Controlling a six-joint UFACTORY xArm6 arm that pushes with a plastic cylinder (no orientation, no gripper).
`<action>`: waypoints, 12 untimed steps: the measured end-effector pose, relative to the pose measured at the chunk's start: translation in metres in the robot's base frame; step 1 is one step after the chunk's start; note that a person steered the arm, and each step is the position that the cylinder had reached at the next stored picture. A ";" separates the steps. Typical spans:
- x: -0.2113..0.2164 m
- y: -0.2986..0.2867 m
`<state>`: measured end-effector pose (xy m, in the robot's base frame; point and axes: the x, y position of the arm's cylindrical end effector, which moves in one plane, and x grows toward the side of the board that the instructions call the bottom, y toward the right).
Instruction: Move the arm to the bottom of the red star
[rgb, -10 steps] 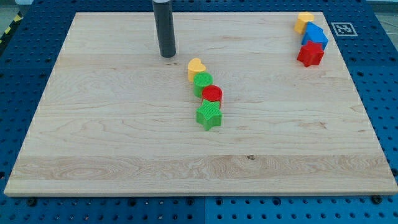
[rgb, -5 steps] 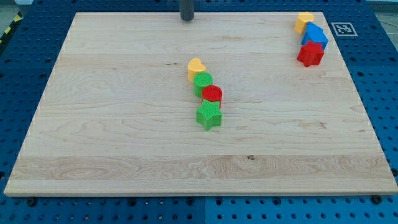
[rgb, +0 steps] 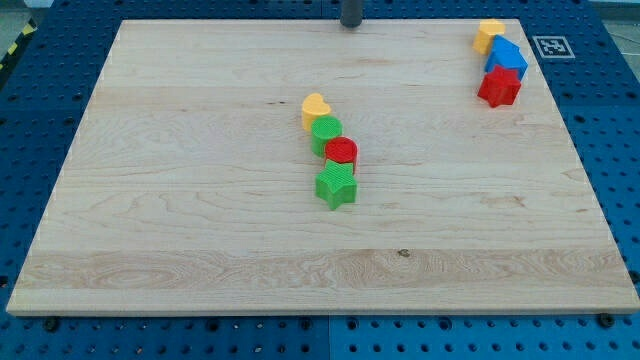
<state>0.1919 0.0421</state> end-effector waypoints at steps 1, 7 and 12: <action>0.002 0.045; -0.001 0.099; 0.085 0.094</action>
<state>0.2767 0.1356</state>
